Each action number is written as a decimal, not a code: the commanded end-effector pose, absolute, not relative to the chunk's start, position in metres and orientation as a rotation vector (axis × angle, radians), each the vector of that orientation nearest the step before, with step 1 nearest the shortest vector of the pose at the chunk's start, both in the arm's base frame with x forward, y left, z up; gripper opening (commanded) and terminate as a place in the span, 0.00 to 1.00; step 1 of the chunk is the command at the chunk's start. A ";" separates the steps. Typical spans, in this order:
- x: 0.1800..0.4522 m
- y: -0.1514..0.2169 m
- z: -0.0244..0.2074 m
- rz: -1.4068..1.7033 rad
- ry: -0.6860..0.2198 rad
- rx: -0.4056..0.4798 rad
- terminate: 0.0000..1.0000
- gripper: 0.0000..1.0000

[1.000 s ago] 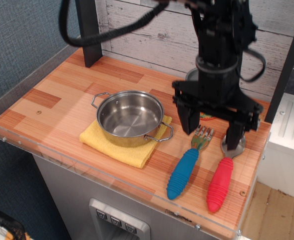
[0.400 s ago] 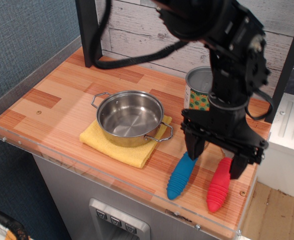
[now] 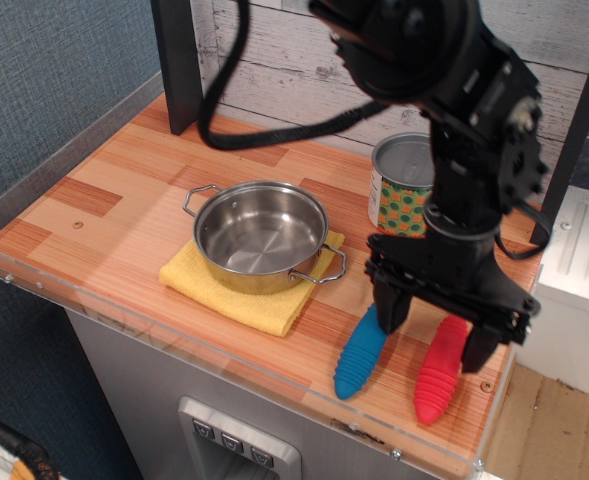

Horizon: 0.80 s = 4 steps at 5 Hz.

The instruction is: Move the red spoon to the left of the pot.

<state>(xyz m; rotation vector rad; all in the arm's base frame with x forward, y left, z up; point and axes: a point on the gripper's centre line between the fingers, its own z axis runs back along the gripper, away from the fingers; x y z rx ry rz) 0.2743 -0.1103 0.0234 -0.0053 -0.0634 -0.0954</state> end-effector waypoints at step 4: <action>0.279 -0.122 0.006 -0.077 -0.042 -0.009 0.00 1.00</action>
